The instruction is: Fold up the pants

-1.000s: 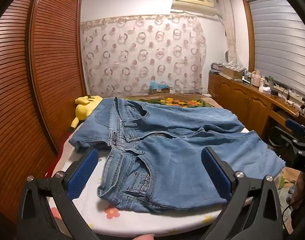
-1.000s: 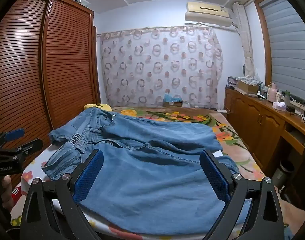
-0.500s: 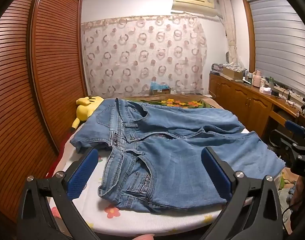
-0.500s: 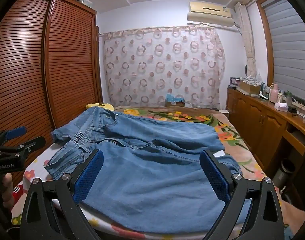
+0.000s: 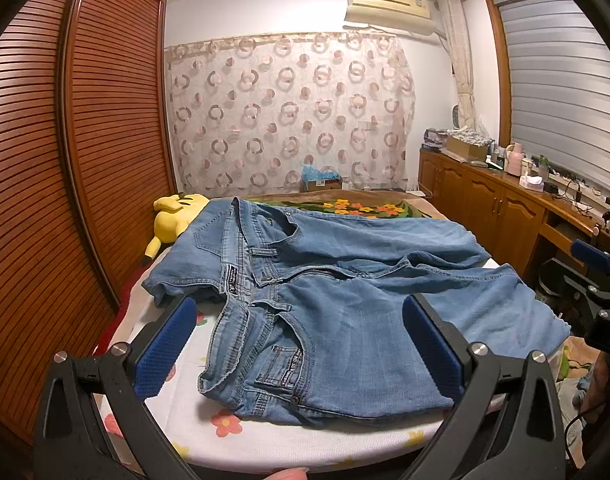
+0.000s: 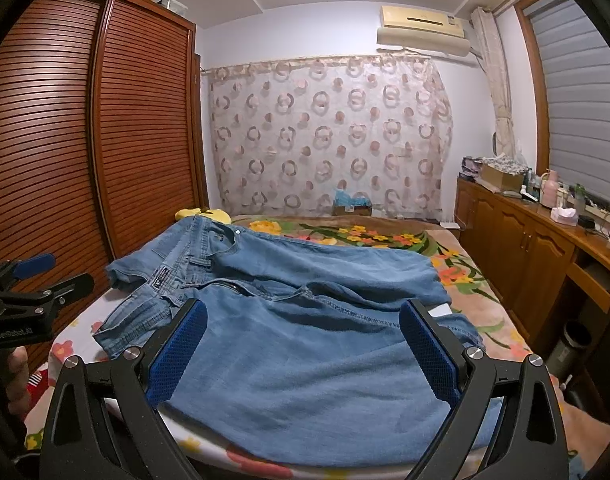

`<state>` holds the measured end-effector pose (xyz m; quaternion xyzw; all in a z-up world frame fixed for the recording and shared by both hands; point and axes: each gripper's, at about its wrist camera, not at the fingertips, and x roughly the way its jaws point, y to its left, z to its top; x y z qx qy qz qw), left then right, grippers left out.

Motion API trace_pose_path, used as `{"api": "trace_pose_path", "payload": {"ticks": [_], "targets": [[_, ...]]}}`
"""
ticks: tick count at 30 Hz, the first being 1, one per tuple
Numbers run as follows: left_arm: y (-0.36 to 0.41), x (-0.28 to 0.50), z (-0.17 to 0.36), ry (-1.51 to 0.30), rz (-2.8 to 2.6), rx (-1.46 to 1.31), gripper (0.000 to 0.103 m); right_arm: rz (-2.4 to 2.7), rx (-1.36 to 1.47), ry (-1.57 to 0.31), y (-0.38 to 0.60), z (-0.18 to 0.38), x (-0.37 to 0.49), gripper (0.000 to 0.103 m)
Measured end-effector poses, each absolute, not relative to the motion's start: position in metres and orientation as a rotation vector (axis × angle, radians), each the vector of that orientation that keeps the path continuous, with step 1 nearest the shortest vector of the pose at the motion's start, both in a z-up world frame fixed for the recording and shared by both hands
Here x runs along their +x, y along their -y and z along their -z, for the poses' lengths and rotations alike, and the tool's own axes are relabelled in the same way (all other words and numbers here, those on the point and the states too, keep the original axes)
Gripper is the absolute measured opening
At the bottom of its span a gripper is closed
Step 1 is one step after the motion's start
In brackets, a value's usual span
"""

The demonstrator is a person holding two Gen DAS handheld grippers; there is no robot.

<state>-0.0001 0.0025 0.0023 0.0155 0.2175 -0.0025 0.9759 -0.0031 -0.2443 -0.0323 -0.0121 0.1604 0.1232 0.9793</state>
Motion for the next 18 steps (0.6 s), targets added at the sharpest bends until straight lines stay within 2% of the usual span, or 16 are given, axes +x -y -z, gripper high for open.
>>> {"api": "trace_pose_path", "payload": {"ticks": [18], "targets": [[-0.0014, -0.0012, -0.0034, -0.435, 0.004, 0.034, 0.103, -0.252, -0.023, -0.311, 0.2461, 0.0337, -0.0049, 0.097]]}}
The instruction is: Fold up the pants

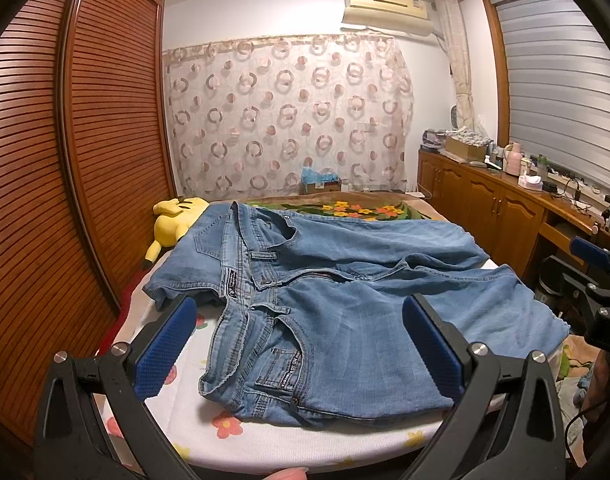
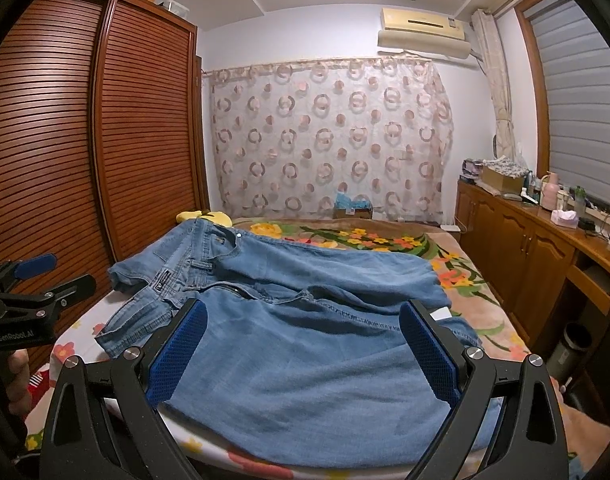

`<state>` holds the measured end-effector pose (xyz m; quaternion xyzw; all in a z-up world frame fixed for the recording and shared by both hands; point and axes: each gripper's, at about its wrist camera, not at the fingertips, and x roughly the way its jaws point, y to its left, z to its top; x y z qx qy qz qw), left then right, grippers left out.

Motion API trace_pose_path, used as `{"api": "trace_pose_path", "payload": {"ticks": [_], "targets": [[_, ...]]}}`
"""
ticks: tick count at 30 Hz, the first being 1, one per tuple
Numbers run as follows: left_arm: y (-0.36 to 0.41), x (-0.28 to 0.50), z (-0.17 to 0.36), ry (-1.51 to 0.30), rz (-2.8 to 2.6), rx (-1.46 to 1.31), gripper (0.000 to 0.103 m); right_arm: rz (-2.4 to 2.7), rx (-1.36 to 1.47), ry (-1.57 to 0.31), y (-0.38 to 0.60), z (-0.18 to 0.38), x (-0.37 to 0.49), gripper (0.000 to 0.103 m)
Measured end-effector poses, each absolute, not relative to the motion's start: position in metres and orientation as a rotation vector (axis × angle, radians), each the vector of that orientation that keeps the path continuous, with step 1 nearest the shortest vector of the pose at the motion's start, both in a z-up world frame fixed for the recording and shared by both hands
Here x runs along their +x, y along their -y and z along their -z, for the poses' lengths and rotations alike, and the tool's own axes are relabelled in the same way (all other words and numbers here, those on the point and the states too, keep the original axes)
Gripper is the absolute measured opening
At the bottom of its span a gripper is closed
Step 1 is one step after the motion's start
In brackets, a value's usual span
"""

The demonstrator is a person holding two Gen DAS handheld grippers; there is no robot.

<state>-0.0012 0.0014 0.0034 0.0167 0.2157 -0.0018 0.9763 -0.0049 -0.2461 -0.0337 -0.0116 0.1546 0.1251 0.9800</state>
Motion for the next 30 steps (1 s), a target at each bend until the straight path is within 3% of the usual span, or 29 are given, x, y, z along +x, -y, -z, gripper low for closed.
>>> {"api": "trace_pose_path", "payload": {"ticks": [30], "targets": [[-0.0006, -0.0017, -0.003, -0.431, 0.002, 0.037, 0.103, -0.256, -0.024, -0.304, 0.2456, 0.0341, -0.0061, 0.097]]}}
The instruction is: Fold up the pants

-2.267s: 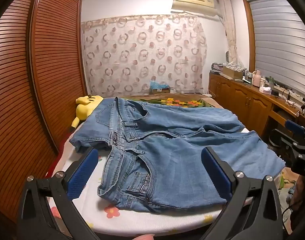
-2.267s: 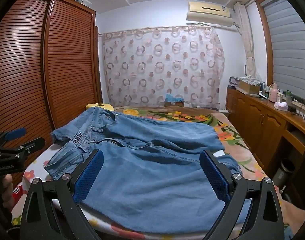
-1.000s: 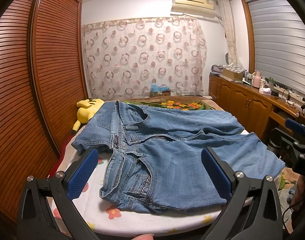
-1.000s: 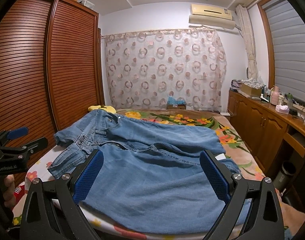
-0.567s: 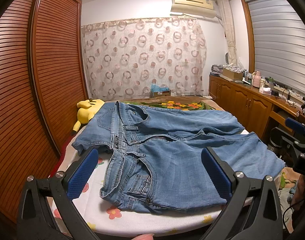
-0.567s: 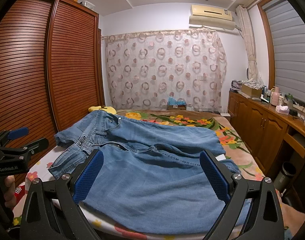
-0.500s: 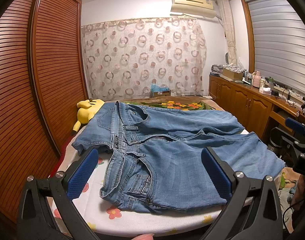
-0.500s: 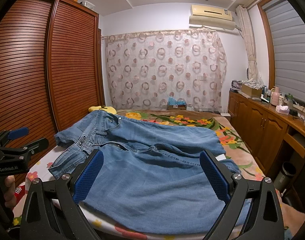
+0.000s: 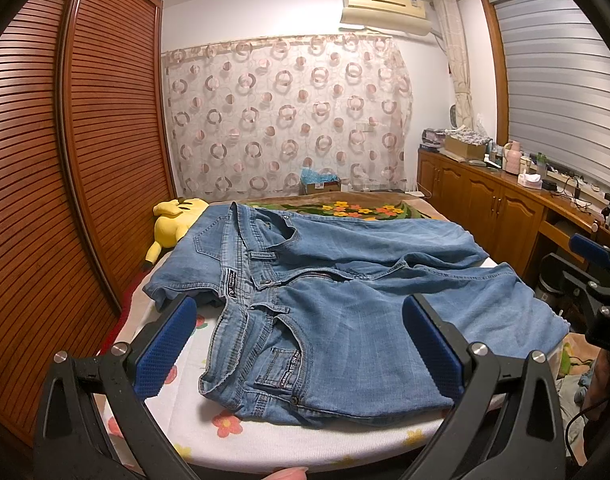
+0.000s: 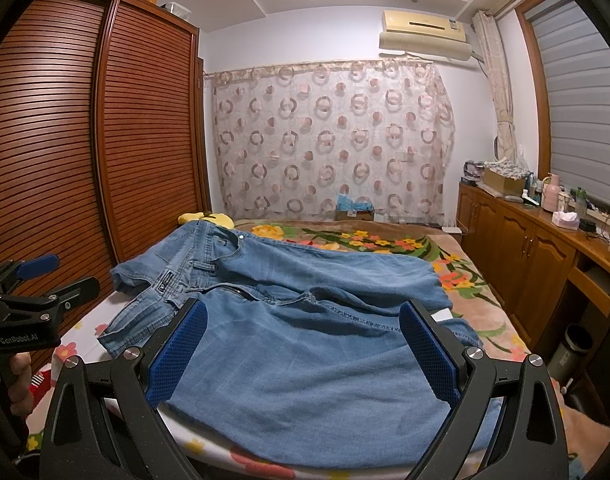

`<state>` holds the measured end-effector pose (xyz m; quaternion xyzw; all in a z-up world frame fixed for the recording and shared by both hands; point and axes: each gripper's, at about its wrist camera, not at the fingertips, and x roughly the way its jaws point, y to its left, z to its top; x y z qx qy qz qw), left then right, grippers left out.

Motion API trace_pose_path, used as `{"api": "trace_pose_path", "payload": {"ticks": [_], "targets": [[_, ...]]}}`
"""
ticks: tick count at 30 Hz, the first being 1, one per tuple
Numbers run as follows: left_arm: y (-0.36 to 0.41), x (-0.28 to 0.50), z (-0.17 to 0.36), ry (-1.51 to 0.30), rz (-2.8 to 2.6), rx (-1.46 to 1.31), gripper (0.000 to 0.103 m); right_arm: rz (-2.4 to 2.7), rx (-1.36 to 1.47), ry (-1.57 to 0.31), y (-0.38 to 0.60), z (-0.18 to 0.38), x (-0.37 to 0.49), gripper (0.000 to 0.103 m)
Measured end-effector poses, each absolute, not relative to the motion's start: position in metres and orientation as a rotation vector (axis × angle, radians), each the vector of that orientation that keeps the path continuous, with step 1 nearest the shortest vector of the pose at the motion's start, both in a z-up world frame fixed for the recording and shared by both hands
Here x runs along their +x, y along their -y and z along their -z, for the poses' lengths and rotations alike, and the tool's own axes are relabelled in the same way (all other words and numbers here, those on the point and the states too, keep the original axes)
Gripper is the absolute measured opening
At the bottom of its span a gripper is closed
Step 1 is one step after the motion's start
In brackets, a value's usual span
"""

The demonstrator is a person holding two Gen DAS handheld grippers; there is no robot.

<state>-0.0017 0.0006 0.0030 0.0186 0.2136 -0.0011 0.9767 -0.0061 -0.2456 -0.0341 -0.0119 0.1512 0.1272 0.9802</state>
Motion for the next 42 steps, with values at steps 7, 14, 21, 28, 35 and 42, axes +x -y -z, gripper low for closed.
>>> {"api": "trace_pose_path", "payload": {"ticks": [7, 14, 21, 28, 35, 42], "targets": [[0.0, -0.002, -0.003, -0.431, 0.003, 0.038, 0.103, -0.256, -0.025, -0.305, 0.246, 0.034, -0.006, 0.097], [-0.001, -0.005, -0.008, -0.438, 0.002, 0.04, 0.103, -0.254, -0.02, -0.312, 0.247, 0.034, -0.005, 0.097], [-0.004, -0.002, -0.004, -0.462, 0.006, 0.037, 0.103, -0.254, -0.013, -0.329, 0.247, 0.037, -0.002, 0.097], [-0.009, 0.007, 0.016, -0.509, 0.037, 0.023, 0.103, -0.254, -0.017, -0.358, 0.245, 0.039, 0.005, 0.097], [-0.014, 0.016, 0.033, -0.54, 0.062, 0.031, 0.103, -0.284, -0.011, -0.392, 0.254, 0.043, 0.011, 0.097], [-0.016, 0.021, 0.043, -0.552, 0.079, 0.029, 0.103, -0.276, -0.023, -0.416, 0.259, 0.046, 0.016, 0.095]]}}
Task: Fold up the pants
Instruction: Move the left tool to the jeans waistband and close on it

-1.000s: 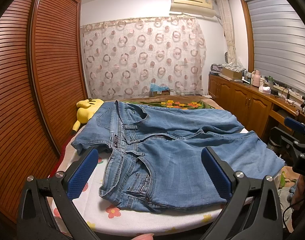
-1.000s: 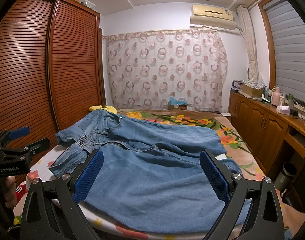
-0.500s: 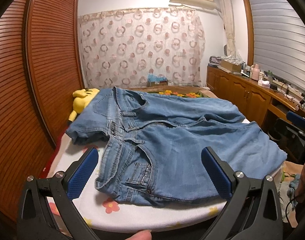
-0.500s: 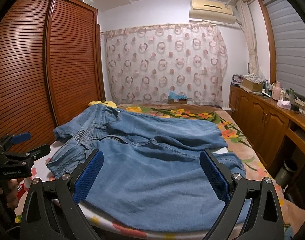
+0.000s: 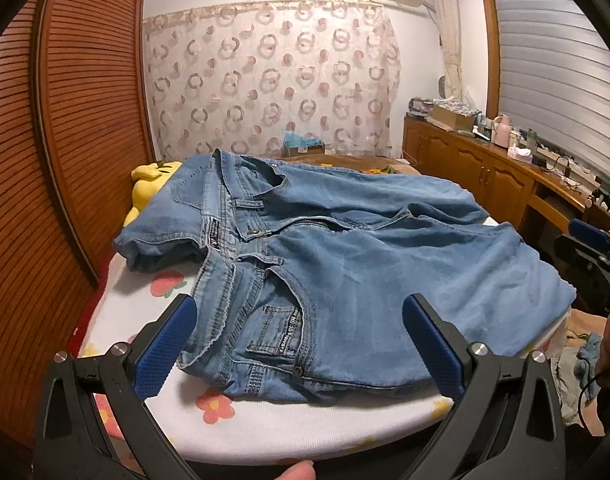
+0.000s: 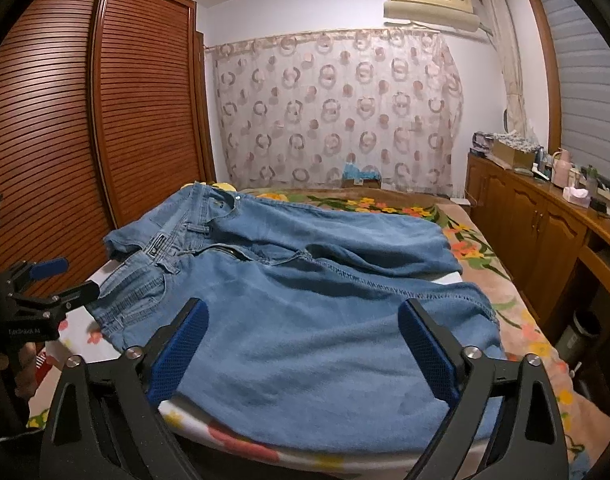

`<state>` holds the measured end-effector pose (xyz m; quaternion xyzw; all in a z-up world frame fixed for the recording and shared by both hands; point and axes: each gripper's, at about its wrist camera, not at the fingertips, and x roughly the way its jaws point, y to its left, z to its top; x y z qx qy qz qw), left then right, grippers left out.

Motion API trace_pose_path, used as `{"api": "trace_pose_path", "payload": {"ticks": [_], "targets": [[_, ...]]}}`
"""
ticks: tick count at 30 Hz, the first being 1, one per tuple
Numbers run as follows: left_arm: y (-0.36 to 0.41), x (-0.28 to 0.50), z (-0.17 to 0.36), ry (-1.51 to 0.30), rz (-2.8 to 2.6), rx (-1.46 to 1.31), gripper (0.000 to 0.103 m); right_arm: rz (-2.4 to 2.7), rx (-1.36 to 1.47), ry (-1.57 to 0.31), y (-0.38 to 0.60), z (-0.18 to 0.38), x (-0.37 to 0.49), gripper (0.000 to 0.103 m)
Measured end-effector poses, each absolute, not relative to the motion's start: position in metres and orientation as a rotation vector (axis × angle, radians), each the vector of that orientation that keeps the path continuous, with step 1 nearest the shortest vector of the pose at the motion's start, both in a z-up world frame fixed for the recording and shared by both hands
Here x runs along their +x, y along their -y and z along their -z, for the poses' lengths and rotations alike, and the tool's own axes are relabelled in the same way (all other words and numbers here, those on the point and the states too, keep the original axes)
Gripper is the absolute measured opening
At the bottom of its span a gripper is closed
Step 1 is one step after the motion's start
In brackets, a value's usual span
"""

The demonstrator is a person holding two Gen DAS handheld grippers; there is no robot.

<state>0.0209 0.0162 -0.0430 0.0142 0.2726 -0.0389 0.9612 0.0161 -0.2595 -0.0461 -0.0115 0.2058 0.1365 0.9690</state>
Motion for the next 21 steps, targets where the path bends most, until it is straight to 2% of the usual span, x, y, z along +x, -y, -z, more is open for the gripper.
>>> {"api": "trace_pose_path", "payload": {"ticks": [17, 21], "targets": [[-0.048, 0.045, 0.079, -0.637, 0.035, 0.024, 0.101, -0.269, -0.069, -0.51, 0.268, 0.054, 0.034, 0.094], [-0.066, 0.048, 0.088, -0.661, 0.005, 0.009, 0.097, -0.232, -0.096, -0.517, 0.271, 0.056, 0.037, 0.094]]}}
